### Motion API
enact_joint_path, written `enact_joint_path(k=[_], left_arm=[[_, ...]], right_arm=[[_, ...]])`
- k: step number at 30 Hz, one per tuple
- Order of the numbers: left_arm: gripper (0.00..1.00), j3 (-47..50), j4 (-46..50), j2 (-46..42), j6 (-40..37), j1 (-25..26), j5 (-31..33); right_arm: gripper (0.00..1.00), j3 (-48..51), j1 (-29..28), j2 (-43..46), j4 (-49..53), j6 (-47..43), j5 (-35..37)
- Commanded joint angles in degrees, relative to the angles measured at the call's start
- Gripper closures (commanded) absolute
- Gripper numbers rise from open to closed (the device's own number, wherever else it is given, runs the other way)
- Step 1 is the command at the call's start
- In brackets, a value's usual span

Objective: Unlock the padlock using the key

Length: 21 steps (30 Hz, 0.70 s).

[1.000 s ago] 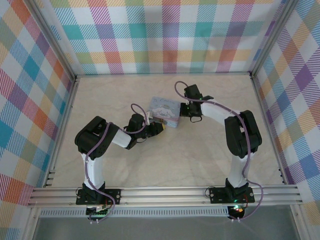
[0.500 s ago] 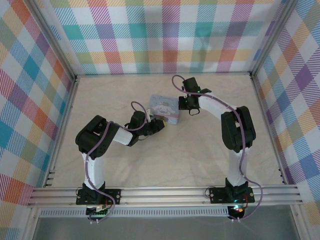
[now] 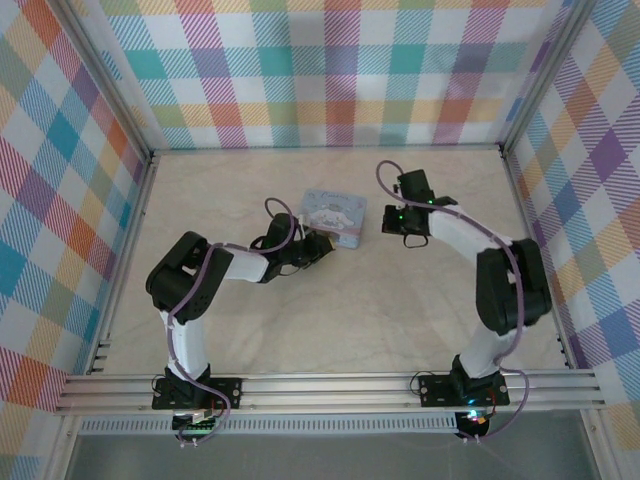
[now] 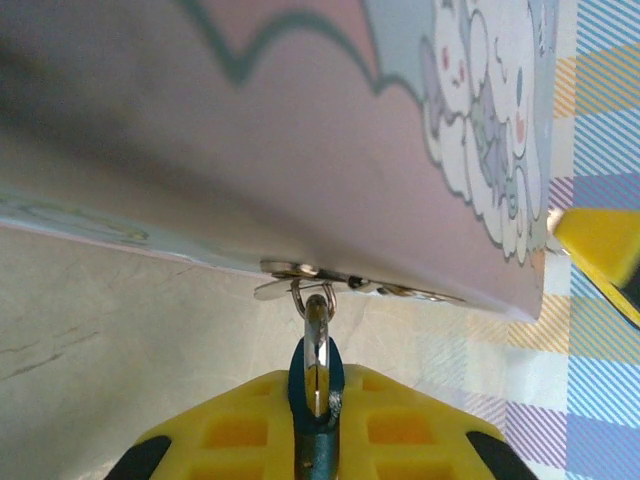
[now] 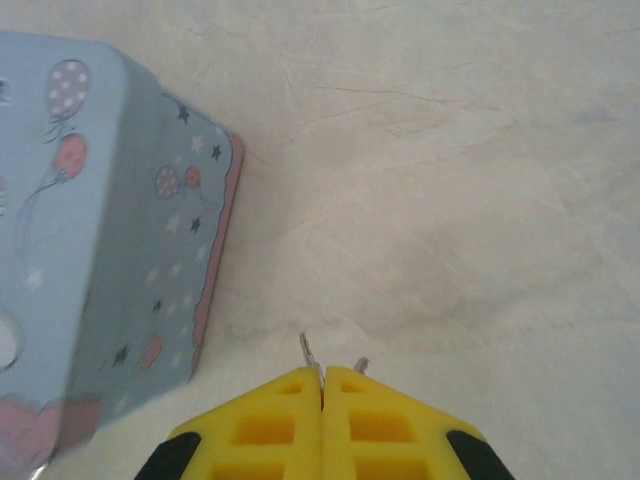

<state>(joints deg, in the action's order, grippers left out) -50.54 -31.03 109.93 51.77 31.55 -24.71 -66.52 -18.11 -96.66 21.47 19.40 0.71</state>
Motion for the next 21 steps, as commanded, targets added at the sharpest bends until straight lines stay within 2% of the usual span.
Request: enact_joint_path(k=[1, 10, 16, 21], left_arm=[[0.88, -1.49, 7.97, -1.95, 3.62, 1.19, -0.19], [0.87, -3.19, 9.73, -3.87, 7.96, 2.77, 2.88], [0.87, -4.47, 9.22, -4.02, 11.86, 3.41, 3.66], [0.87, -5.67, 9.3, -4.54, 13.53, 3.86, 4.22]], right_arm=[[1.0, 5.08, 0.43, 6.29, -3.95, 3.85, -5.17], [1.0, 19.75, 0.59, 23.62, -14.67, 13.06, -14.73], [1.0, 28.27, 0.58, 33.79, -22.79, 21.21, -17.73], [1.0, 32.12, 0.58, 38.78, -25.13, 26.58, -18.82]])
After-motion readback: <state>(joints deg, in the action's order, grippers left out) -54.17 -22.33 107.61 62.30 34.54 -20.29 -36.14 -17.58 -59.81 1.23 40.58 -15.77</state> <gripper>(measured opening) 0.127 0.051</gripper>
